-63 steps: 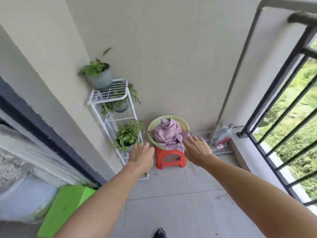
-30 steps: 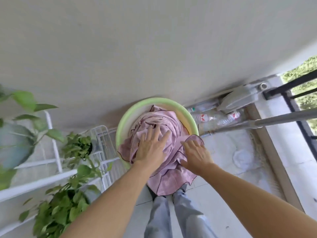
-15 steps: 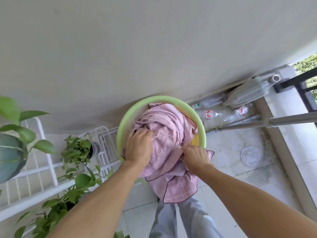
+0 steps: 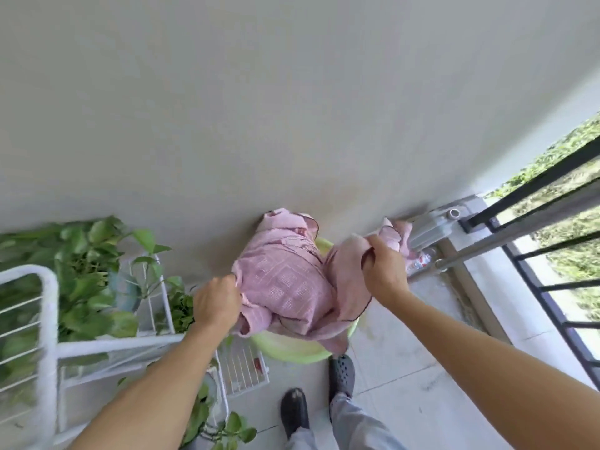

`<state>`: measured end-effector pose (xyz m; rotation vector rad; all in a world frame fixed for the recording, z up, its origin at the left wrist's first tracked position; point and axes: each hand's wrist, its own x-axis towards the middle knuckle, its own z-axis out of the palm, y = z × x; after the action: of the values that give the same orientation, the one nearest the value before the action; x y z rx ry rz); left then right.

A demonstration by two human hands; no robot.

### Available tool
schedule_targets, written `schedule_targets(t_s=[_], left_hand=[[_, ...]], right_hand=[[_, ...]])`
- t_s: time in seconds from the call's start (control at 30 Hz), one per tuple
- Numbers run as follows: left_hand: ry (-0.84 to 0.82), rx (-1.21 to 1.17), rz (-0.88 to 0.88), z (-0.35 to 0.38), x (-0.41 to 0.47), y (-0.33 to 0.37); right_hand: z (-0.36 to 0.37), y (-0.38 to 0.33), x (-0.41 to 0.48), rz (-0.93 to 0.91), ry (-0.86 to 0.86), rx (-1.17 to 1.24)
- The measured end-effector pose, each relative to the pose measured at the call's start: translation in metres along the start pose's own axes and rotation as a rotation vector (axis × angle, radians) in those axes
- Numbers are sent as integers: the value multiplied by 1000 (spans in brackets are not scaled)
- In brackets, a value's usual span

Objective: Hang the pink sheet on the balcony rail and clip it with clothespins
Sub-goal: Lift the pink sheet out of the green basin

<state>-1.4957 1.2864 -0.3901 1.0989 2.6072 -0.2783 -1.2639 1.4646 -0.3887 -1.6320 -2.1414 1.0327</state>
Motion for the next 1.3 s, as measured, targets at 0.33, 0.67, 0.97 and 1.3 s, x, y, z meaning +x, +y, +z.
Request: schedule_targets(t_s=[0.33, 0.67, 0.97, 1.3], left_hand=[[-232, -110, 157, 20, -49, -9], [-55, -598, 452, -32, -51, 20], [109, -776, 384, -107, -51, 70], [609, -380, 741, -257, -74, 35]], right_hand=[[-55, -82, -45, 90, 87, 541], [-152, -174, -89, 243, 137, 1233], [-250, -168, -104, 24, 358, 896], [-240, -75, -89, 101, -22, -470]])
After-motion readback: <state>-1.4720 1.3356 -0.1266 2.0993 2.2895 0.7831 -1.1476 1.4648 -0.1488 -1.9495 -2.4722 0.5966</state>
